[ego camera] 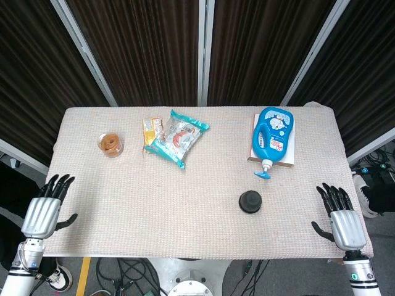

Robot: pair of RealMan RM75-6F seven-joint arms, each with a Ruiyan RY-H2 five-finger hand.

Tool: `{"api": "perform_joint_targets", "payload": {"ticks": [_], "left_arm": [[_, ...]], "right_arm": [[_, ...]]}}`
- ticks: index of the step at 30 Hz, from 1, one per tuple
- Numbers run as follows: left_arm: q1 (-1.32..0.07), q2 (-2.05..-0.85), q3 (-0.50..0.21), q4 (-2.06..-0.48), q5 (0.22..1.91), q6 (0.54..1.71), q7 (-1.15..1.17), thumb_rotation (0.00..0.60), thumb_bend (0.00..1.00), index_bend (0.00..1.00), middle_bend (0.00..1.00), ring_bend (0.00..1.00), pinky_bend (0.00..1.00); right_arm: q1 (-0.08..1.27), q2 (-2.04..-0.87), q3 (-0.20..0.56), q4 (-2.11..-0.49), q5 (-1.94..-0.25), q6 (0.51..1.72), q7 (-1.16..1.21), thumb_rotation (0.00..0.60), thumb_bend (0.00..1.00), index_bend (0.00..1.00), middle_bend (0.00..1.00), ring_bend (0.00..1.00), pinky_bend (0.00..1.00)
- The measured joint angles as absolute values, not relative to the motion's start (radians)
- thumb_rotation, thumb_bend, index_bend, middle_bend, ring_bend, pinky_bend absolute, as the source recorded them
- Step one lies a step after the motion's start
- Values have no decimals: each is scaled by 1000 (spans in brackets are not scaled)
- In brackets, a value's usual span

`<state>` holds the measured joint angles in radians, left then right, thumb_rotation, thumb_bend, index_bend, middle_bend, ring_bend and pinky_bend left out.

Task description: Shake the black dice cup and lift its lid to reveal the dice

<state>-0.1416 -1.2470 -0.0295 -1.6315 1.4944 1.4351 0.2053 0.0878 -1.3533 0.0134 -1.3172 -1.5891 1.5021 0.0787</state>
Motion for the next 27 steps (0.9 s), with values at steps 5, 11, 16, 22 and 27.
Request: {"api": "perform_joint_targets", "payload": {"ticks": [5, 11, 16, 22, 27], "left_arm": [[-141, -1254, -31, -1620, 1505, 1450, 217, 600, 175, 92, 73, 0, 189], [-144, -1254, -34, -1622, 1510, 1453, 214, 600, 175, 92, 74, 0, 189], [-148, -1248, -31, -1627, 1514, 1445, 213, 600, 175, 92, 74, 0, 189], [-138, -1248, -22, -1614, 1511, 1448, 192, 600, 175, 92, 74, 0, 189], [-133, -1257, -19, -1593, 1509, 1450, 169, 600, 174, 92, 74, 0, 189]], "right_arm": [[93, -1346, 15, -1330, -1592, 1499, 69, 600, 130, 0, 37, 0, 0], [96, -1355, 8, -1331, -1586, 1477, 69, 600, 132, 0, 49, 0, 0], [96, -1394, 3, -1311, -1576, 1460, 68, 600, 133, 0, 77, 0, 0], [111, -1458, -4, -1265, -1577, 1424, 81, 600, 132, 0, 128, 0, 0], [121, -1517, 8, -1234, -1551, 1401, 68, 600, 131, 0, 195, 0, 0]]}}
